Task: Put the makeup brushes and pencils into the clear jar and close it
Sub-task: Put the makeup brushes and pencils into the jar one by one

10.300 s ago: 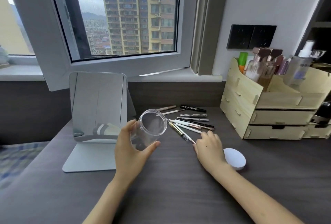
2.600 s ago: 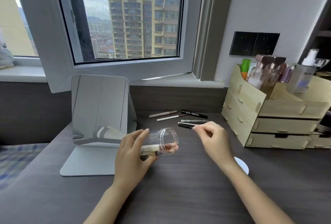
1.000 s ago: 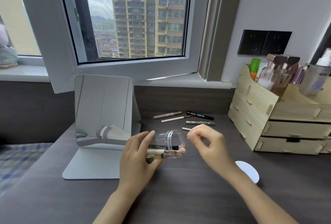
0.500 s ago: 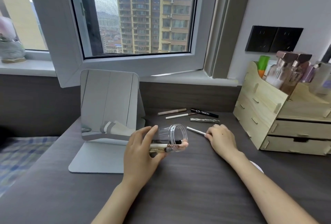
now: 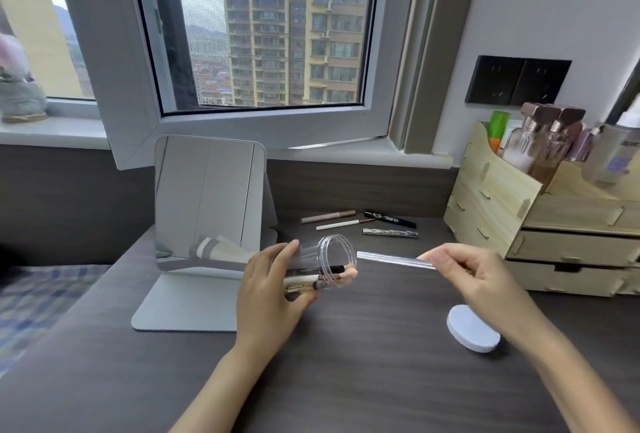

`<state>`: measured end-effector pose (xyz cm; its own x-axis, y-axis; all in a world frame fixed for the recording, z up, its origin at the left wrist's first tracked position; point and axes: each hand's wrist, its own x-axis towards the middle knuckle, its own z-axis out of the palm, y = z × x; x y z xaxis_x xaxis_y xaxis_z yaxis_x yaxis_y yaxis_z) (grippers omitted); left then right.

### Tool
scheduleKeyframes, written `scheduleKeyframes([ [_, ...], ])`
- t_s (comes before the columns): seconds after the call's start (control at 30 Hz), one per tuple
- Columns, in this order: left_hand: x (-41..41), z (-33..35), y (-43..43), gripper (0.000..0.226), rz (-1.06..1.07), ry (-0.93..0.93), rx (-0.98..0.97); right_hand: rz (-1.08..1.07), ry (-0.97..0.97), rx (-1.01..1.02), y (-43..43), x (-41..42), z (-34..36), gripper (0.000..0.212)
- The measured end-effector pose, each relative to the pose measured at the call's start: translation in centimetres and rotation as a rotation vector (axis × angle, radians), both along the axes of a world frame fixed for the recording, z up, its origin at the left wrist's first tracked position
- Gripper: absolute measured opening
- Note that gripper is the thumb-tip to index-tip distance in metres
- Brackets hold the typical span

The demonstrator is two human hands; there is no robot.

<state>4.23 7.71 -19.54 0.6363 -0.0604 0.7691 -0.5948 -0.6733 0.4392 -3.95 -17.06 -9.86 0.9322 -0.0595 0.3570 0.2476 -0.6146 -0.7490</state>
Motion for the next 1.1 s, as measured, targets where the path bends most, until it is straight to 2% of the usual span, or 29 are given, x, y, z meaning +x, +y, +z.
scheduleKeyframes([
  [0.1,-0.2,0.0,-0.1,0.078,-0.039,-0.017,0.022,-0.042,-0.079,-0.274,2.1,0.1,0.3,0.015],
  [0.23,-0.5,0.2,-0.2,0.079,-0.08,-0.024,0.055,-0.013,-0.166,-0.424,4.9,1.8,-0.5,0.013],
  [0.37,-0.4,0.1,-0.1,0.078,-0.09,-0.017,0.063,0.065,-0.228,-0.353,6.5,3.0,-2.1,0.012],
  [0.47,-0.3,0.0,-0.1,0.08,-0.078,-0.003,0.052,0.033,-0.396,-0.285,6.7,3.9,-3.5,0.014],
  [0.57,-0.4,0.1,-0.1,0.079,-0.062,-0.007,0.036,-0.017,-0.467,-0.225,6.6,4.6,-4.2,0.02],
  [0.7,-0.2,0.0,-0.1,0.08,-0.052,-0.009,0.034,-0.015,-0.544,-0.358,6.3,5.1,-4.6,0.02],
  [0.73,-0.2,0.0,-0.1,0.081,-0.051,-0.007,0.037,0.025,-0.526,-0.346,6.1,5.1,-4.6,0.022],
  [0.8,-0.2,0.0,-0.1,0.081,-0.047,-0.004,0.043,0.113,-0.444,-0.162,5.4,5.3,-4.3,0.024],
  [0.87,-0.2,0.0,0.0,0.08,-0.044,-0.003,0.033,0.01,-0.398,0.025,3.7,6.9,-4.4,0.024],
  [0.9,-0.2,0.0,0.1,0.08,-0.039,0.0,0.026,-0.126,-0.378,0.0,2.4,8.3,-4.7,0.023],
  [0.97,-0.1,0.0,0.2,0.079,-0.026,0.008,0.018,-0.357,-0.199,-0.27,-0.2,11.6,-6.0,0.023],
  [1.03,-0.1,0.1,0.2,0.079,-0.011,0.019,0.011,-0.381,0.059,-0.501,-2.0,14.2,-7.3,0.032],
  [1.1,0.1,0.1,0.3,0.078,-0.004,0.017,-0.013,-0.356,0.175,-0.675,-2.7,15.8,-8.0,0.033],
])
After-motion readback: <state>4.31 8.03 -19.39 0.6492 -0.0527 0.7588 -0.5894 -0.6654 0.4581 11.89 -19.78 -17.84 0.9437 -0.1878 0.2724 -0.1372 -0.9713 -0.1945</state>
